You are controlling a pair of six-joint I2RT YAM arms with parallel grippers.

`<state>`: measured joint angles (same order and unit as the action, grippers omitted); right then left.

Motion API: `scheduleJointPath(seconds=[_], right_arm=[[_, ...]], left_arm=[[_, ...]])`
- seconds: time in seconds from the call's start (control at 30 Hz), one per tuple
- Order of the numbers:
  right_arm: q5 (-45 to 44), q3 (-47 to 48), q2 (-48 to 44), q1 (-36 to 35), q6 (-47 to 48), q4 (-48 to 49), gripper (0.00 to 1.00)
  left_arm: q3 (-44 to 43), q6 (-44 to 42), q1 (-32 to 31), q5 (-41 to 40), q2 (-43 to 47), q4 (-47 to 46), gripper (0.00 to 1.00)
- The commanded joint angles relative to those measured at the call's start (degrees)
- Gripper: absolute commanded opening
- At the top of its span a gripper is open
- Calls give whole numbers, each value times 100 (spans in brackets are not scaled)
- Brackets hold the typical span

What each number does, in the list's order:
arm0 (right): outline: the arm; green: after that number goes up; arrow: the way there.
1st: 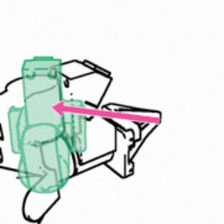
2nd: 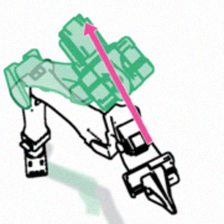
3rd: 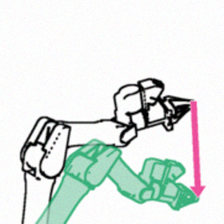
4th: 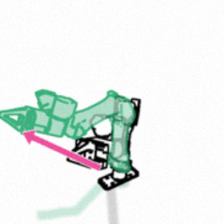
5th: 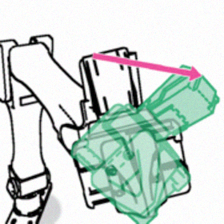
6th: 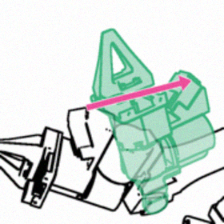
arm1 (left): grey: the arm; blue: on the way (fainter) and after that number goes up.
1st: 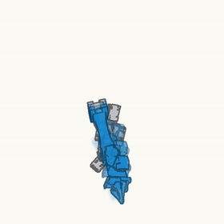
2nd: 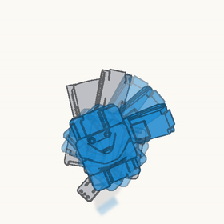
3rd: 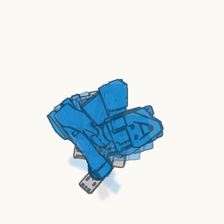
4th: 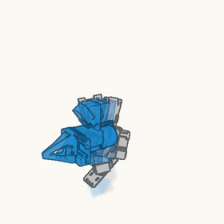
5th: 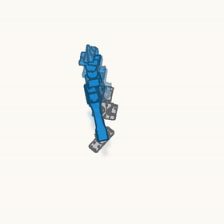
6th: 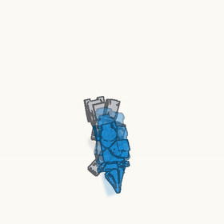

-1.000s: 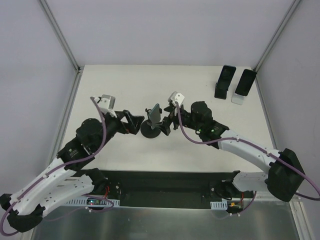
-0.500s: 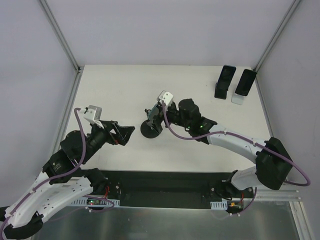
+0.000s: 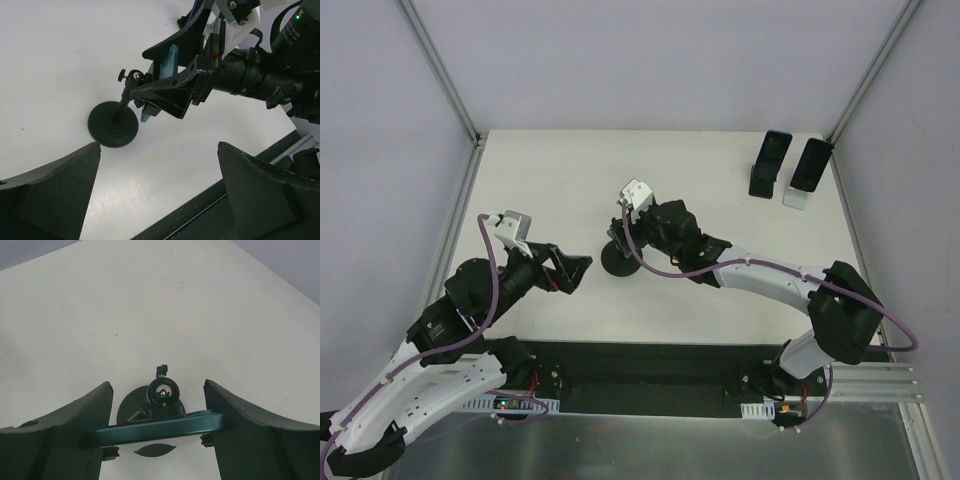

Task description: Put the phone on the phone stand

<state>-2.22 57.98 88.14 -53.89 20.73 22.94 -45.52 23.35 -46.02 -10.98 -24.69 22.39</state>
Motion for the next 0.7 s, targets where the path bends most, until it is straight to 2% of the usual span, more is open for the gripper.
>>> scheduleJointPath(seconds=[0.0,0.07,0.1,0.17,0.2,0.27,0.3,0.4,0.5,0.67], right_arm=[[-584,179,-51,-8,-69,342,39],[-858,354,-34,-8,-78,360,24],[-1190,433,-16,-16,-78,352,12],[-1543,565,63,-8,-17,369,1],[-1980,740,107,1,10,369,1],[-2246,899,230,71,98,430,1],[-2718,1091,274,115,72,422,1],[-3580,1443,423,431,-331,317,1],[-3951,1585,546,923,-973,281,1],[-4471,2427,1248,1644,-1211,176,1]], left_arm=[[-361,-313,32,-114,-176,-95,99],[-554,-480,32,-185,-439,-103,99],[-616,-542,32,-211,-527,-130,99],[-844,-769,40,-194,-816,-174,99],[-923,-823,32,-202,-914,-191,99],[-1099,-964,40,-202,-1151,-288,99],[-1169,-1008,40,-194,-1213,-332,99],[-1327,-1140,40,-115,-1486,-499,99],[-1503,-1315,40,-36,-1758,-604,99],[-1837,-1658,102,158,-2372,-648,99]])
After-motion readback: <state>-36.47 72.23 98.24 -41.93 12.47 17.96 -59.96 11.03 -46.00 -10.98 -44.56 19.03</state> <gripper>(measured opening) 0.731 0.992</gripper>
